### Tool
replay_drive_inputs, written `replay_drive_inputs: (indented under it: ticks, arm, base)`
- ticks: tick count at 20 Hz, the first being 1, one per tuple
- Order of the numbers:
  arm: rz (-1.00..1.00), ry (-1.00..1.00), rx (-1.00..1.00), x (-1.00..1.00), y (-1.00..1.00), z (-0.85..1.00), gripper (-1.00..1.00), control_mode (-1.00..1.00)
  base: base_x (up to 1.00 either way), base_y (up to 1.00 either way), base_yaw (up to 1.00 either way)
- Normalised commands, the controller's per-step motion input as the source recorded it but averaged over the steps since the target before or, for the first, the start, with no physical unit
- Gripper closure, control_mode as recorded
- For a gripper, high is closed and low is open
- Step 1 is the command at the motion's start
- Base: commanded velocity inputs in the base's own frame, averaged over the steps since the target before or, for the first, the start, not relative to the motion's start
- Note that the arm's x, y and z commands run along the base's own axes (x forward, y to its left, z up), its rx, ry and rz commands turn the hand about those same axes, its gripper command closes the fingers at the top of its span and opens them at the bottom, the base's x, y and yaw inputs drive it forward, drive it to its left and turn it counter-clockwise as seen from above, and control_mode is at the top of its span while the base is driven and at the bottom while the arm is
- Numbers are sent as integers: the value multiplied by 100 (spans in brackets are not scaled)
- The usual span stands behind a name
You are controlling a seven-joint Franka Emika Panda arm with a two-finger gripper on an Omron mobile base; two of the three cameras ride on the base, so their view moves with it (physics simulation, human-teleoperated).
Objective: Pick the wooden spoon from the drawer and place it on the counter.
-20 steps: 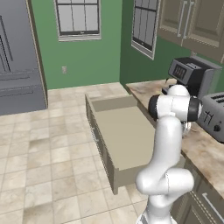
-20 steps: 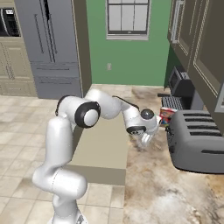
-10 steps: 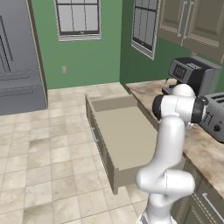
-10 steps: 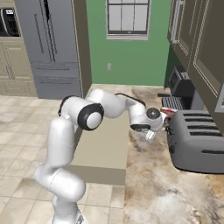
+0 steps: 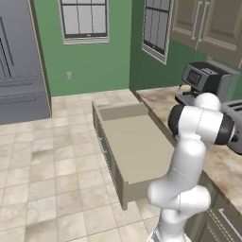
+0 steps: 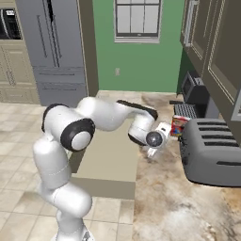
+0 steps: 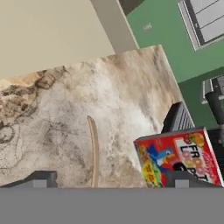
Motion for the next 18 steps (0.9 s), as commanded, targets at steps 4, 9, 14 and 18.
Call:
replay_drive_inputs:
  ticks: [4,9,14,18]
  arm:
    - [0,-6,-29,-56,100,51,-100,-100]
    - [11,27,-46,-28,100,93,-100,-100]
    - [26,64,-55,-16,100,100,-100,-100]
    - [35,74,-50,-22,97,100,-100,-100]
  base:
    - [0,0,0]
    - [0,0,0]
    - [0,0,0]
    - [0,0,0]
